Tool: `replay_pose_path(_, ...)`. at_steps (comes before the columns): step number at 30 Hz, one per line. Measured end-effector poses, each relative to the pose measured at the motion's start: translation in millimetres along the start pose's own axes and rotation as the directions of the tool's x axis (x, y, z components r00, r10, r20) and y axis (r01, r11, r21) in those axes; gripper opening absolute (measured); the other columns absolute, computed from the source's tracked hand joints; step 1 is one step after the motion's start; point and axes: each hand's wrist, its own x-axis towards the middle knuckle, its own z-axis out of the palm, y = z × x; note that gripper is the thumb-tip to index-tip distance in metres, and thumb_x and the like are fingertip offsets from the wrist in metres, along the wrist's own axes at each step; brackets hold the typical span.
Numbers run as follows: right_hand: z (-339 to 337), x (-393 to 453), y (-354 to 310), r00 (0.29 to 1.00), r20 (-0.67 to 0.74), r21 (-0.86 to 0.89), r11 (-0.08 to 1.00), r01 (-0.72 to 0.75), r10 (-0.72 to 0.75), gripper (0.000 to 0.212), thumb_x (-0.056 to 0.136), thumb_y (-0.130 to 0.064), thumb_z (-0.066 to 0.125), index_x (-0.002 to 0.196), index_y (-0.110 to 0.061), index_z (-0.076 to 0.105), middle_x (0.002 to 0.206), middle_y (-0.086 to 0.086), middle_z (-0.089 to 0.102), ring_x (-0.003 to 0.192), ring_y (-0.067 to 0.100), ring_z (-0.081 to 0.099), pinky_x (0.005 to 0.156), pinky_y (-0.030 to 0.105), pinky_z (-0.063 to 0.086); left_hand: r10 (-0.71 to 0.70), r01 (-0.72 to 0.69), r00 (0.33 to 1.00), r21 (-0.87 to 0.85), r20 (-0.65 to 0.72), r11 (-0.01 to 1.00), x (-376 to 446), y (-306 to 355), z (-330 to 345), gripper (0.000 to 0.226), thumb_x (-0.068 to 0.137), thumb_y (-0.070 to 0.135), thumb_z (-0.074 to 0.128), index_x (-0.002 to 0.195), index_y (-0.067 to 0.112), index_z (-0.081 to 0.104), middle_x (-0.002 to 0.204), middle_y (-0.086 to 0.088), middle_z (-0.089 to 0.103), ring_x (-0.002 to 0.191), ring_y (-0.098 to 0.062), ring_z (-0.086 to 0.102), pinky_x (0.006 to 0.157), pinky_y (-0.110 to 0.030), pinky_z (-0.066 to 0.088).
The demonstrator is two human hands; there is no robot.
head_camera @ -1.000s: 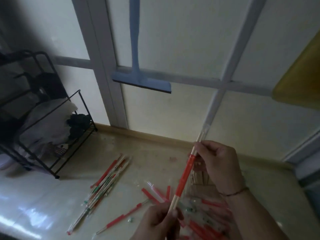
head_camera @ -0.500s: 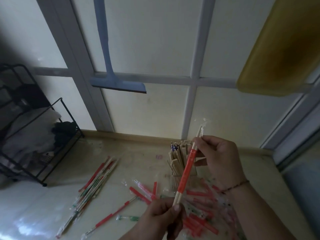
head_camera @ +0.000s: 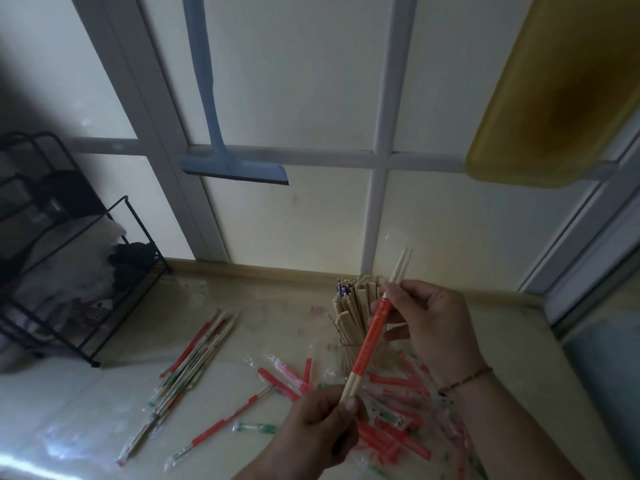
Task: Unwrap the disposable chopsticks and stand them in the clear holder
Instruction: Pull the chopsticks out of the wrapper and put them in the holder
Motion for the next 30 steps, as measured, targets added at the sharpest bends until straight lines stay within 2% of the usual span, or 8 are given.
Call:
replay_pose_path(4, -12.9, 6.7, -8.0, 0.995, -0.092, 0.005, 0.999, 0.040, -0.039, 0.016, 0.092, -0.017, 0.061, 0.081, -0.011, 0.072, 0.072, 0.006, 0.075, 0.066, 0.023, 0.073, 0.054, 0.033, 0.059, -0.043, 0.044, 0.999, 0.024, -0.026, 0.999, -2.5, 8.6, -6.1, 0.031, 0.084, 0.036, 0.065, 0.091, 0.006, 0.069, 0.074, -0.022, 0.069, 0.046, -0.021, 0.060, 0.045, -0.024, 0.045)
replay_pose_path(8, -22.6, 13.6, -9.5, 0.991, -0.127, 0.021, 0.999, 0.032, -0.029, 0.015, 0.092, -0.016, 0.062, 0.082, -0.011, 0.071, 0.072, 0.006, 0.075, 0.066, 0.024, 0.073, 0.052, 0.030, 0.058, -0.059, 0.062, 0.993, 0.026, -0.103, 0.998, -2.4, 10.4, -3.8, 0.027, 0.079, 0.034, 0.070, 0.083, 0.007, 0.075, 0.084, -0.024, 0.073, 0.058, -0.026, 0.068, 0.052, -0.029, 0.052)
replay_pose_path(11, -23.4, 15.5, -8.4, 0.993, -0.121, 0.040, 0.999, 0.015, -0.010, 0.014, 0.092, -0.015, 0.062, 0.084, -0.009, 0.071, 0.071, 0.007, 0.075, 0.065, 0.024, 0.073, 0.053, 0.031, 0.059, -0.054, 0.055, 0.994, 0.002, -0.099, 0.999, -1.8, 14.4, 1.8, 0.023, 0.081, 0.030, 0.071, 0.080, 0.008, 0.077, 0.083, -0.026, 0.072, 0.060, -0.027, 0.069, 0.053, -0.028, 0.053)
replay_pose_path(15, -24.2, 16.8, -9.0, 0.993, -0.117, 0.060, 0.998, 0.005, 0.002, 0.013, 0.092, -0.015, 0.062, 0.083, -0.009, 0.071, 0.070, 0.008, 0.074, 0.063, 0.022, 0.072, 0.056, 0.034, 0.060, -0.048, 0.047, 0.998, -0.016, -0.037, 0.999, -2.7, 19.2, 5.1, 0.031, 0.084, 0.028, 0.070, 0.083, -0.003, 0.072, 0.082, -0.027, 0.071, 0.062, -0.026, 0.069, 0.055, -0.028, 0.054)
replay_pose_path(20, -13.7, 8.8, -5.6, 0.999, -0.041, 0.015, 1.000, -0.012, 0.012, 0.018, 0.091, -0.017, 0.061, 0.083, -0.003, 0.071, 0.070, 0.011, 0.073, 0.064, 0.028, 0.072, 0.060, 0.038, 0.061, 0.008, -0.009, 0.999, -0.039, -0.037, 0.999, 2.6, 24.8, 6.5, 0.028, 0.081, 0.038, 0.075, 0.080, 0.010, 0.075, 0.073, -0.021, 0.068, 0.053, -0.023, 0.065, 0.051, -0.027, 0.052)
replay_pose_path(27, 1.5, -4.1, 1.4, 0.998, -0.050, 0.086, 0.996, -0.036, 0.040, 0.020, 0.091, -0.020, 0.059, 0.086, -0.004, 0.070, 0.071, 0.011, 0.073, 0.062, 0.029, 0.071, 0.058, 0.037, 0.060, 0.050, -0.038, 0.987, 0.083, -0.150, 0.996, 0.1, 19.9, 10.0, 0.030, 0.083, 0.029, 0.068, 0.081, 0.000, 0.070, 0.067, -0.022, 0.067, 0.051, -0.025, 0.063, 0.051, -0.030, 0.053)
replay_pose_path(30, 4.5, -7.6, 5.1, 0.996, -0.071, 0.092, 0.995, -0.041, 0.048, 0.019, 0.092, -0.019, 0.059, 0.085, -0.005, 0.070, 0.071, 0.012, 0.073, 0.063, 0.029, 0.072, 0.059, 0.039, 0.061, 0.054, -0.031, 0.982, 0.124, -0.182, 0.992, 0.3, 15.9, 11.4, 0.021, 0.089, 0.018, 0.065, 0.080, 0.000, 0.070, 0.065, -0.020, 0.068, 0.052, -0.027, 0.063, 0.052, -0.032, 0.052)
